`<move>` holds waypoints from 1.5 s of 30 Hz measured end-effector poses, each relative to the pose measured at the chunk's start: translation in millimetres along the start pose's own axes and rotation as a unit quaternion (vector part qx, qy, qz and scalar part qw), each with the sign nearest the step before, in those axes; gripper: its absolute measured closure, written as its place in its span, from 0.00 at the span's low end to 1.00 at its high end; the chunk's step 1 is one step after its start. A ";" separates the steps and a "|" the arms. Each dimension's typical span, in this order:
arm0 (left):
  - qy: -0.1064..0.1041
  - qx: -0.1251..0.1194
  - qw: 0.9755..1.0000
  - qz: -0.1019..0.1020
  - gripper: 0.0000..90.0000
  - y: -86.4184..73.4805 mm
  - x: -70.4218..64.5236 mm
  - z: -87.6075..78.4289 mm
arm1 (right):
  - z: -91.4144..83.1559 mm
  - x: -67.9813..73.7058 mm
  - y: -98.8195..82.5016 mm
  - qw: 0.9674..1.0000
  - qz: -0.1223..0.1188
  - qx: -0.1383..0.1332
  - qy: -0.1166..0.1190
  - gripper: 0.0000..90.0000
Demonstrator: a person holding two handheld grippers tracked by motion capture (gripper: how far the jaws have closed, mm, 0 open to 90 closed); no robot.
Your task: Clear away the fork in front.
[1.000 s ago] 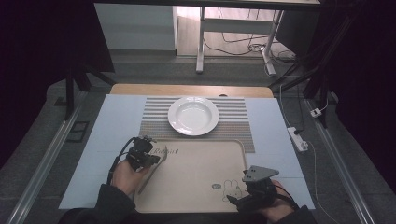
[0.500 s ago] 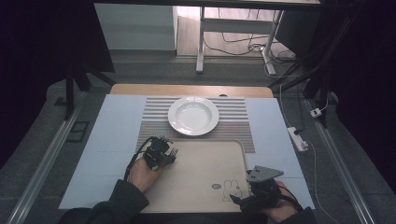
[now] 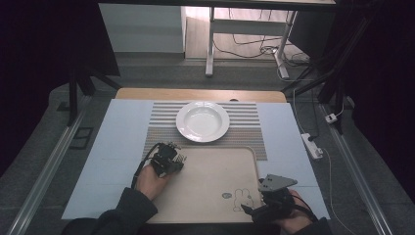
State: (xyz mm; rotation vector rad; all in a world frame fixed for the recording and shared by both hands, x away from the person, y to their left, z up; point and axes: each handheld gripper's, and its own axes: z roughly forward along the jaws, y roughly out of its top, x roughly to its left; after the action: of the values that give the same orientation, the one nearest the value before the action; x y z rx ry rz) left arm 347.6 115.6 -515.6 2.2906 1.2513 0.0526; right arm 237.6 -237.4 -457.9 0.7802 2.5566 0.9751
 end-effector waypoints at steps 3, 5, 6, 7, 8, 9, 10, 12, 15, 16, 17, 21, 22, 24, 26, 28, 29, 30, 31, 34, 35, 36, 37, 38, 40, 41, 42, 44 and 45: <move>0.009 0.004 1.000 -0.009 0.99 -1.4 7.4 -3.2 | 0.0 -0.4 -0.2 1.000 -0.001 0.002 -0.001 0.02; 0.010 0.006 1.000 -0.019 0.99 -2.6 13.0 -5.4 | 0.3 -1.0 -0.6 1.000 -0.002 0.002 -0.001 0.02; 0.012 0.007 1.000 -0.023 0.99 -3.2 15.7 -6.5 | 0.5 -0.8 -0.6 1.000 0.001 0.002 0.000 0.02; 0.011 0.008 1.000 -0.026 0.99 -3.9 18.3 -7.6 | 0.6 -0.9 -0.7 1.000 0.001 0.002 0.001 0.02; 0.011 0.009 0.999 -0.030 0.99 -4.6 20.6 -8.5 | 0.9 -1.2 -0.8 1.000 0.000 0.002 0.001 0.02; 0.013 0.011 0.999 -0.032 0.99 -5.2 22.7 -9.5 | 1.0 -1.2 -0.9 1.000 0.000 0.002 0.001 0.02; 0.014 0.011 0.999 -0.035 0.99 -5.9 24.6 -10.4 | 1.0 -1.2 -1.0 1.000 0.000 0.003 0.001 0.02; 0.017 0.012 0.999 -0.039 0.99 -7.2 28.3 -12.2 | 1.3 -1.3 -1.1 1.000 0.000 0.003 0.001 0.02; 0.024 0.013 0.998 -0.048 0.99 -9.5 33.8 -14.9 | 1.4 -1.2 -1.2 1.000 0.000 0.004 0.002 0.02; 0.028 0.013 0.998 -0.050 0.99 -10.4 35.6 -16.0 | 1.3 -1.3 -1.2 1.000 0.000 0.003 0.002 0.02; 0.029 0.013 0.998 -0.053 0.99 -11.5 37.8 -17.0 | 1.2 -1.3 -1.2 1.000 0.000 0.003 0.002 0.02; 0.026 0.010 0.998 -0.057 0.99 -13.9 41.8 -18.5 | 1.2 -1.3 -1.2 1.000 0.002 0.003 0.002 0.02; 0.025 0.008 0.998 -0.054 0.98 -13.7 41.3 -18.5 | 1.3 -1.3 -1.2 1.000 0.002 0.003 0.002 0.02; 0.026 0.005 0.999 -0.046 0.91 -13.3 39.6 -19.0 | 1.2 -1.2 -1.1 1.000 0.003 0.002 0.002 0.02; 0.021 -0.002 0.999 -0.041 0.85 -13.1 38.4 -21.1 | 1.0 -1.8 -1.3 1.000 0.006 0.000 0.002 0.02; 0.009 -0.007 0.999 -0.034 0.80 -12.9 37.8 -24.9 | 0.8 -2.4 -1.2 1.000 0.016 -0.003 0.003 0.02; 0.009 -0.006 0.999 -0.032 0.78 -12.6 37.2 -27.2 | 0.9 -3.0 -1.2 1.000 0.020 -0.004 0.003 0.02; 0.004 -0.009 1.000 -0.030 0.74 -12.6 36.4 -29.6 | 0.8 -3.2 -1.1 1.000 0.024 -0.005 0.003 0.02; -0.003 -0.014 1.000 -0.023 0.71 -13.0 35.4 -32.6 | 0.7 -3.2 -1.2 1.000 0.026 -0.006 0.002 0.02; -0.014 -0.028 1.000 -0.002 0.62 -15.0 30.0 -43.2 | -0.2 -3.1 -1.6 1.000 0.030 -0.007 -0.001 0.02; -0.017 -0.035 0.999 0.006 0.59 -16.1 27.6 -46.9 | -0.5 -3.2 -2.1 0.999 0.032 -0.009 -0.002 0.02; -0.018 -0.041 0.999 0.014 0.56 -17.5 25.5 -50.8 | -1.3 -3.5 -2.6 0.999 0.033 -0.008 -0.003 0.02; -0.020 -0.046 0.999 0.021 0.54 -18.9 23.7 -54.8 | -2.0 -3.8 -3.3 0.999 0.035 -0.009 -0.005 0.02; -0.022 -0.053 0.998 0.026 0.52 -20.5 21.9 -58.5 | -2.6 -4.3 -4.0 0.999 0.037 -0.012 -0.007 0.02; -0.035 -0.068 0.996 0.034 0.46 -24.4 19.1 -65.6 | -4.8 -5.2 -5.4 0.999 0.040 -0.015 -0.010 0.02; -0.040 -0.074 0.996 0.036 0.43 -26.4 18.0 -68.6 | -6.1 -5.4 -5.9 0.999 0.043 -0.015 -0.012 0.01; -0.044 -0.082 0.995 0.039 0.40 -29.2 16.5 -72.4 | -7.1 -5.9 -6.7 0.999 0.045 -0.017 -0.013 0.01; -0.051 -0.092 0.994 0.043 0.36 -34.1 14.4 -77.5 | -9.1 -6.6 -8.3 0.999 0.049 -0.019 -0.017 0.01; -0.055 -0.096 0.993 0.045 0.33 -37.2 13.4 -80.4 | -10.3 -7.0 -9.0 0.998 0.050 -0.017 -0.019 0.01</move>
State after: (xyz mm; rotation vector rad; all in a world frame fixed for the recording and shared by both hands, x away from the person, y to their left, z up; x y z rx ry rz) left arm 304.3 176.7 -466.3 2.1521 1.0395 0.0737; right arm 235.2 -252.5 -456.0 0.9155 2.4819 1.0214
